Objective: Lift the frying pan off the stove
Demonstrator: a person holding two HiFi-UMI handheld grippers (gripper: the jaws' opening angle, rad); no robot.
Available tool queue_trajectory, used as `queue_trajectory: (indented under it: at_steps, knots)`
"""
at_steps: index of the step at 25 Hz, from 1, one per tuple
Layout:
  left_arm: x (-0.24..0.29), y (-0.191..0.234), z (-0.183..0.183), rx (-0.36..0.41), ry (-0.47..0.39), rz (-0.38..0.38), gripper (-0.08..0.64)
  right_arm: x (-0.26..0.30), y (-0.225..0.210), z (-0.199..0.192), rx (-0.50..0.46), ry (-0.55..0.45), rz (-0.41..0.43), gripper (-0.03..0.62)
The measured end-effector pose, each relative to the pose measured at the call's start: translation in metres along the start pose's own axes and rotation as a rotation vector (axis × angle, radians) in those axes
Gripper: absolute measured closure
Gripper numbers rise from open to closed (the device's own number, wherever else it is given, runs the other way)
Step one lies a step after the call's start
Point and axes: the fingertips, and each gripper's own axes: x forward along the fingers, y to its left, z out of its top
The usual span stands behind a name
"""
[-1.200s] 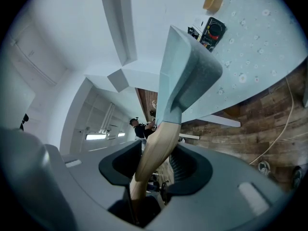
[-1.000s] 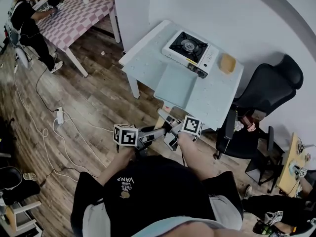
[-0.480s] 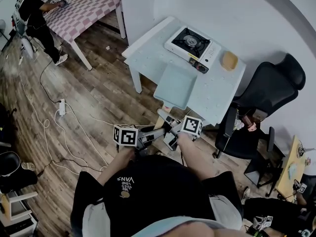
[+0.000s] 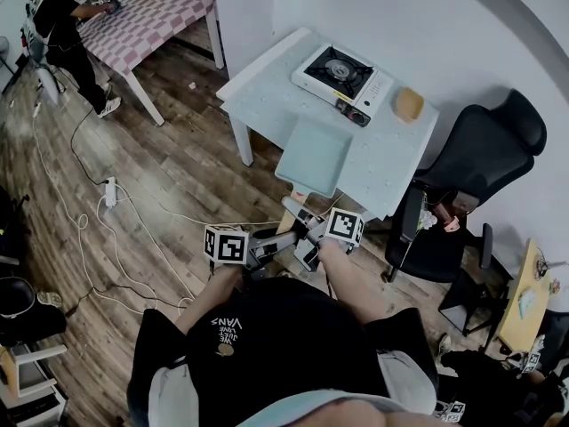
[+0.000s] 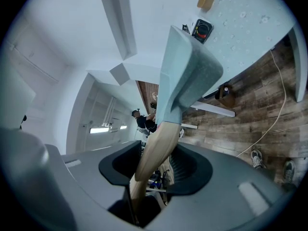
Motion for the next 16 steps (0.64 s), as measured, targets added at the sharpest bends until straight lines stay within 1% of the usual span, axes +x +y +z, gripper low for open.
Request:
queue_trajectory:
  at_steps: [2,4,5,8,9,16]
  knots:
    - [0.0005,-0.0013,-0.0003,0.002,0.002,-0.001,0.407,-0.0014,0.0006,-0.0004,0.013,-0.003,0.003,0.408]
    - [0.0008,-0.0016,-0.001,0.001,0.004,-0.001,0.407,-0.0035,0.0003,0.0,0.005,-0.003,-0.013,0.408]
    - [0.001,-0.0019,-0.0014,0.001,0.005,-0.001,0.407,-0.0035,0.0009,0.0002,0.001,-0.003,-0.006,0.408]
    - [0.0017,-0.0035,-0.0019,0.001,0.007,-0.003,0.407,0.0006,0.0062,0.0011,-0.002,-0.006,0.068,0.408]
    - [0.0016,-0.0036,-0.0019,0.002,0.007,-0.002,0.407,0.0003,0.0066,0.001,-0.003,-0.006,0.066,0.408]
    - [-0.0003,-0.0024,0.0004,0.007,0.004,-0.003,0.407,-0.0038,-0.0019,-0.0016,-0.002,0.004,-0.045,0.408]
